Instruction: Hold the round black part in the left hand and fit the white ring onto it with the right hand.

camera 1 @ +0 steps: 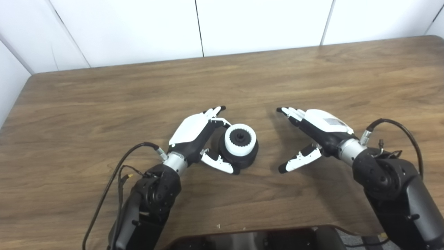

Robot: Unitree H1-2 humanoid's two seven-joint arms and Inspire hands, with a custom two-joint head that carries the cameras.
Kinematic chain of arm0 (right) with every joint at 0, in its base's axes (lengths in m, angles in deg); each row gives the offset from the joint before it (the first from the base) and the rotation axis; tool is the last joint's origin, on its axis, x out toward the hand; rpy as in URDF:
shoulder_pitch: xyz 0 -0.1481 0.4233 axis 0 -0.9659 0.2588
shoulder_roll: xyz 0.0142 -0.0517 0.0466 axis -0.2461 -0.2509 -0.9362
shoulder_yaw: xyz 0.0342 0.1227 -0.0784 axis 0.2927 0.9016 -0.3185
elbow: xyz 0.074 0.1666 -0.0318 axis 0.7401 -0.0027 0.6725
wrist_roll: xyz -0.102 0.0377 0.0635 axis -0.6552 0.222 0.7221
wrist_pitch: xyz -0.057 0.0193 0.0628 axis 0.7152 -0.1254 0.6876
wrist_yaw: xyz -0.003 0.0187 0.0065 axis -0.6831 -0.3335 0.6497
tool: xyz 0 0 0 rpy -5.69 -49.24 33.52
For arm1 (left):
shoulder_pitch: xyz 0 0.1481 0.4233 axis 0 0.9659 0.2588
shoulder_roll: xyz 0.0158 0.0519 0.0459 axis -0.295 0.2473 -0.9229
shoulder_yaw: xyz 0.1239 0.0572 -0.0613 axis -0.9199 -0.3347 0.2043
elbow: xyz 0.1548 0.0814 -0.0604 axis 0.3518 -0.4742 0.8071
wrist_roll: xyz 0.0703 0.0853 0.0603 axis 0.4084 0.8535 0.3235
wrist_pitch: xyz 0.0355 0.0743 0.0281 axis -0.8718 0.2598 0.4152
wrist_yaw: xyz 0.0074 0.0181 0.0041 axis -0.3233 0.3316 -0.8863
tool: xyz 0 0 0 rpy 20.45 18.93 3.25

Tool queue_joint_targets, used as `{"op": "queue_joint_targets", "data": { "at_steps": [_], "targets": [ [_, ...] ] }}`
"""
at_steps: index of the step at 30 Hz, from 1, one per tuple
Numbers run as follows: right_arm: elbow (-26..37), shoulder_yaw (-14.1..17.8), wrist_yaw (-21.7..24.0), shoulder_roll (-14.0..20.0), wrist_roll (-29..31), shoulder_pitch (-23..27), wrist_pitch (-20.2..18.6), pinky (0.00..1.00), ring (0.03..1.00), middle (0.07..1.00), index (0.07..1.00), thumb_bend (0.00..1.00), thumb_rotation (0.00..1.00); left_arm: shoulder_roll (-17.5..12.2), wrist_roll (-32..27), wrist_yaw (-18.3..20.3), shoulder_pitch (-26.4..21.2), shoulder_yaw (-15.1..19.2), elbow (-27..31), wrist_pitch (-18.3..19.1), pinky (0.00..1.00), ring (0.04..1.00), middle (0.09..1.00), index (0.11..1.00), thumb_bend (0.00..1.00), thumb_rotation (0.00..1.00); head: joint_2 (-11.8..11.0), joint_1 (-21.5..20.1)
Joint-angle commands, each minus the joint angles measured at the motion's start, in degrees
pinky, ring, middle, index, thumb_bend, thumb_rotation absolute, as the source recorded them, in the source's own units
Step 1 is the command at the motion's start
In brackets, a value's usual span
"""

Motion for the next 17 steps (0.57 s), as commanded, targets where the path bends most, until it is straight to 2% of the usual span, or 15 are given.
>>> {"op": "queue_joint_targets", "data": {
  "at_steps": [1,17],
  "targets": [
    [1.28,0.6,-0.69,0.91,1.51,1.7,0.76,0.88,0.995,1.0,1.0,1.0,0.43,-0.23,0.28,-0.99,-2.12,0.52,2.33,-0.79,1.0,1.0,1.0,0.583,0.95,0.28,0.1,0.04],
    [0.31,-0.54,-1.19,0.94,1.77,1.53,0.36,0.89,0.997,1.0,1.0,1.0,0.41,-0.54,0.13,-1.91,-2.09,0.7,1.52,-1.78,1.0,1.0,1.0,0.582,0.95,0.29,-1.04,-0.7]
  ]
}}
